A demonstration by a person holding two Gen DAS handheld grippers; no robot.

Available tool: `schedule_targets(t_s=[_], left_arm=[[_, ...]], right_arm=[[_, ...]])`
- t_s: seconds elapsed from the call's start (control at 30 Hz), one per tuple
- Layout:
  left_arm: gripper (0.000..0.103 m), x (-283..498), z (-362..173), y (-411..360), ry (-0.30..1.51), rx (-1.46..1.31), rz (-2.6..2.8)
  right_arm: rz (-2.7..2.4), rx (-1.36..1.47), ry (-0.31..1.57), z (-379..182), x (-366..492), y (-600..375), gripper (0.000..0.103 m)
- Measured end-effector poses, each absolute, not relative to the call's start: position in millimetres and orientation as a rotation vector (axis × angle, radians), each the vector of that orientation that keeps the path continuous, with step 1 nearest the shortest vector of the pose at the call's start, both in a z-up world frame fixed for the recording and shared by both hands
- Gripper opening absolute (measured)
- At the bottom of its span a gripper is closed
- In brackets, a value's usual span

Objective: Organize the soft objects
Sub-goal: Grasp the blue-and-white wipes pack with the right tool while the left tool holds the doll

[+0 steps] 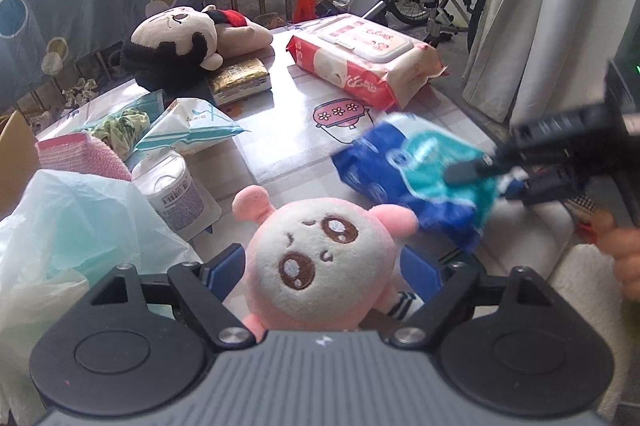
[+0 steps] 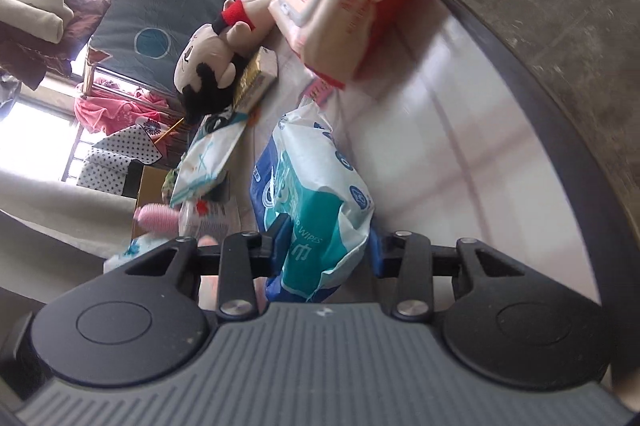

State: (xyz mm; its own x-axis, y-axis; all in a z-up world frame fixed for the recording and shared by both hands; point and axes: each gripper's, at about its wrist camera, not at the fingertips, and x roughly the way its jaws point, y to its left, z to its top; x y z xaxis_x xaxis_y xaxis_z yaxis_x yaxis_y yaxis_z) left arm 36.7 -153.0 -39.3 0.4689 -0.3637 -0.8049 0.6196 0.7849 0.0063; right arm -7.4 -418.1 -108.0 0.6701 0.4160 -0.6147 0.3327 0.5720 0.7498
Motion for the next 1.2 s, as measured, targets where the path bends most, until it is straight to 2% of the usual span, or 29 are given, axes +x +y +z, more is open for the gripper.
schedule_targets(t_s=[0.17, 0.4, 0.5, 0.6, 0.87, 1.07, 1.17, 1.2], left_arm=[[0.093, 20, -24, -133, 0.941, 0.219, -0.643], [0.094, 10, -45, -117, 1.062, 0.026, -0.646], [0.094, 17, -51, -120, 1.012, 0.034, -0.578], [0.094, 25, -52, -128, 0.960, 0.067, -0.530], [0.094, 46, -67, -146, 0.942, 0.128, -0.501], [0.095, 52, -70, -151, 0.932, 0.162, -0.521], [0.095, 52, -71, -151, 0.929, 0.173, -0.534], [0.094, 51, -71, -151, 0.925, 0.176, -0.537]], right_arm=[[0.094, 1.014, 0.881, -104, -52, -413, 0.039], [0.068, 0.782, 0.802, -64, -76, -413, 0.074], [0.072, 0.677, 0.787, -51, -66, -412, 0.083], [0.106, 0.631, 0.818, -51, -43, -409, 0.087], [0.149, 0.605, 0.961, -82, 8, -389, 0.087], [0.181, 0.551, 0.995, -80, 15, -381, 0.085], [0.213, 0.510, 1.029, -78, 18, -373, 0.075], [0.222, 0.495, 1.040, -78, 18, -371, 0.069]])
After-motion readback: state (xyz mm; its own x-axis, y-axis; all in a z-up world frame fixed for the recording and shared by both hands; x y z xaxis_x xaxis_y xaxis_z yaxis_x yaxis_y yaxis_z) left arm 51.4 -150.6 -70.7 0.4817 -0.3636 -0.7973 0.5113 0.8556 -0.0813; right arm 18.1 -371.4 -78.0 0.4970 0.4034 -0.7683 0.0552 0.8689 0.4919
